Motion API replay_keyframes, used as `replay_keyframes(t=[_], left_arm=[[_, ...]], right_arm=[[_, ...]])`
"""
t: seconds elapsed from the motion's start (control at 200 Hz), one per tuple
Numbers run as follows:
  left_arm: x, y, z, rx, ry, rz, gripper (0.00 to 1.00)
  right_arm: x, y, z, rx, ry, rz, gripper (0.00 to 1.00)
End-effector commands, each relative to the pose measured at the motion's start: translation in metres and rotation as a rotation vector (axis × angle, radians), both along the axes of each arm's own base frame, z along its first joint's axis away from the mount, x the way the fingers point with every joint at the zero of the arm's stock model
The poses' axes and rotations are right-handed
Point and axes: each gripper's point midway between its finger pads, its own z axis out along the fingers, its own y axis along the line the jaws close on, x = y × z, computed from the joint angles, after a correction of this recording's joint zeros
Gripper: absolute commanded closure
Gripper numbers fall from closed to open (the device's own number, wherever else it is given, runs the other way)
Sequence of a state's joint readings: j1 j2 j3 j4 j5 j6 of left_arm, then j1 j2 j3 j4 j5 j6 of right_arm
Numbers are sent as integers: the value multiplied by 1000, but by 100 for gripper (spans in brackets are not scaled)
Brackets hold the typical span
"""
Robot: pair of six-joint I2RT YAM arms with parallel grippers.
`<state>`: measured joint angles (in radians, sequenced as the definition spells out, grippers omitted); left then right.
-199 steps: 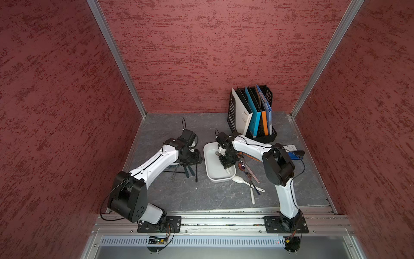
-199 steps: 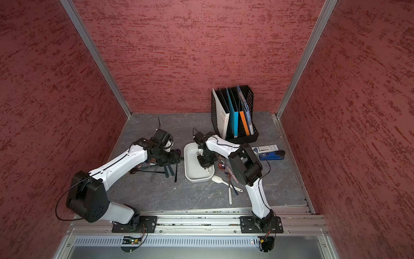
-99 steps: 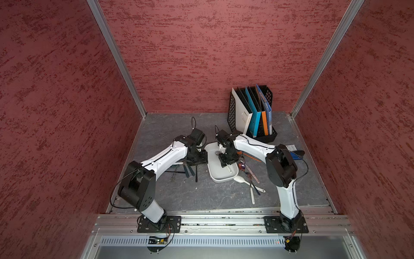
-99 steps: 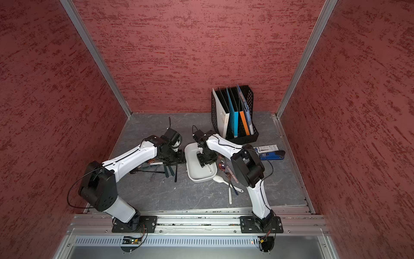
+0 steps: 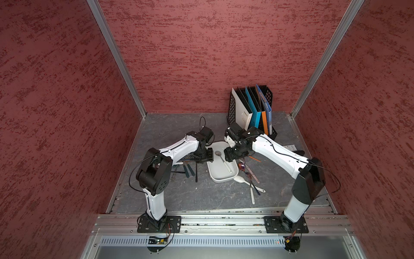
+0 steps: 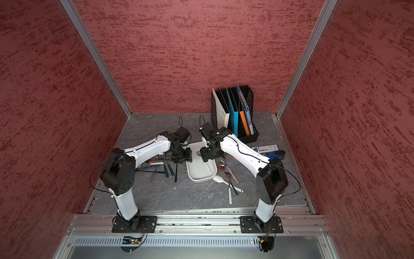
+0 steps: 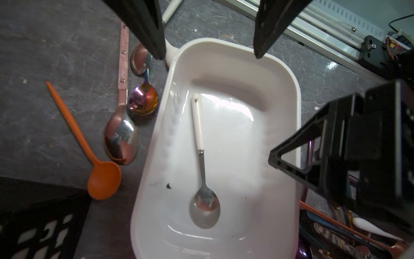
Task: Put the spoon into the storage box
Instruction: Move the storage box to the center of the board.
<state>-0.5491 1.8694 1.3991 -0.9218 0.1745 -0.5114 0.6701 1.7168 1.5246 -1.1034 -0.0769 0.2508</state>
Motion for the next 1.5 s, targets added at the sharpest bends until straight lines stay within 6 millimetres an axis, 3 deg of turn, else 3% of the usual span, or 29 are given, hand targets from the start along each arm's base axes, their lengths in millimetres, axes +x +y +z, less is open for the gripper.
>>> replay_keyframes(t=[0.0,0.341,0.621,1.062,1.217,1.498], left_arm=[[16,2,-2,28,-18,16,48],[66,20,-7,51,-39,64,67],[103,42,-8,74,-59,51,73],[151,56,-3,77,-99,31,73],[148,50,9,46,-116,14,70],[115,49,39,9,-185,-21,53]], right_arm=[[-10,-24,-3,-49,-8,-51,34],[-30,-62,-21,-104,-22,-85,33],[-34,-75,-37,-117,-6,-96,33],[-32,-82,-61,-112,25,-112,33],[-40,-85,-71,-108,79,-147,36],[-76,-94,-75,-88,196,-257,48]])
